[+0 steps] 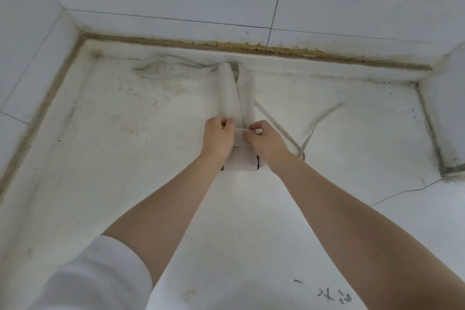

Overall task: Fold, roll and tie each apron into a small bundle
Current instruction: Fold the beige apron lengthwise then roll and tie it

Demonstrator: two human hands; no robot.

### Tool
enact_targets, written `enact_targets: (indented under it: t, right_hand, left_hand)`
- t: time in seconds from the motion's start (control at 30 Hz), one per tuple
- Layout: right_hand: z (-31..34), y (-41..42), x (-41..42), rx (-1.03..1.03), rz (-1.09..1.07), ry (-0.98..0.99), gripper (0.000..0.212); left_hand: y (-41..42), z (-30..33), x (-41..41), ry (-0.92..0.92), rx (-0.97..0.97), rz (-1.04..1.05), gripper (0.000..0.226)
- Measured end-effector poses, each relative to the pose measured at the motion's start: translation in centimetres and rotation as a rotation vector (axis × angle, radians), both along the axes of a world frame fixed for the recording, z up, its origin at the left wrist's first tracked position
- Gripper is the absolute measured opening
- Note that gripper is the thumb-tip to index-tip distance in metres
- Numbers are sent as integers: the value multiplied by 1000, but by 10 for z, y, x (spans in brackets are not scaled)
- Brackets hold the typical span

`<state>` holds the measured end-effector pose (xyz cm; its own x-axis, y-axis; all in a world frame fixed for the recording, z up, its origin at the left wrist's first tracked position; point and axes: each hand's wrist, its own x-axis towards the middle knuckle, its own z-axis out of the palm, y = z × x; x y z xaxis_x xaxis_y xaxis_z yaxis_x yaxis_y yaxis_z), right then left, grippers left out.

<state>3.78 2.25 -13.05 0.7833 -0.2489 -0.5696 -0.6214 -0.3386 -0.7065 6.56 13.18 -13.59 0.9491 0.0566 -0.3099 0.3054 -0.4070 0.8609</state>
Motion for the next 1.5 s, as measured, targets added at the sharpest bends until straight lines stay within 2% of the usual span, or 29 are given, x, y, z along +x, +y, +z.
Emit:
enact_targets:
  t: [0.07,0.13,0.27,0.4,0.47,0.53,0.67,0.8,0.97,1.07,1.17,1.2,1.23,1.33,1.37,1.5]
  right_hand:
    - [-4,-1,6,-122,36,-15,29]
    - [-7,0,16,-250,70,-10,29]
    - [-12,12,28,-331,64,32,30]
    - [-14,10,29,-256,-24,104,36]
    - [-13,9,30,-236,-10,81,26]
    - [-13,11,29,-231,-40,26,27]
    - [-14,13,16,-166,-193,-59,30]
    - [-8,3,8,-107,-263,-57,30]
    - [-10,-4,2,120,-441,-16,30]
    - [-8,-10,1,378,-480,-13,32]
    - [-7,-18,1,562,-392,-48,29]
    - [-5,-19,1,612,-331,-58,26]
    - [-4,-20,2,654,-277,-62,24]
    - [8,-21,4,702,-151,-35,44]
    - [12,-22,5,681,-100,-26,45]
    - [33,-20,10,577,-23,-115,28]
  left_hand:
    - [2,-8,-1,-36,-3,-44,18]
    - [5,-14,-5,-43,-22,-70,27]
    - [10,-15,-11,-69,-114,-110,41]
    - [13,-20,-11,-93,-75,-171,35]
    - [15,-24,-11,-90,-65,-200,41]
    - [15,-25,-13,-105,-45,-226,47]
    - [11,-26,-20,-149,-16,-282,44]
    - [11,-27,-19,-98,40,-324,35]
    - [7,-29,-17,-111,68,-359,27]
    - [10,-24,-18,-49,-88,-313,33]
    - [17,-18,-10,133,-229,-343,65]
    - [18,-18,-5,177,-235,-356,69]
    - [20,-18,0,200,-234,-368,66]
    - [21,-10,6,188,-175,-406,35]
    - [22,-12,5,172,-158,-428,31]
    - [28,-8,-8,104,-83,-437,28]
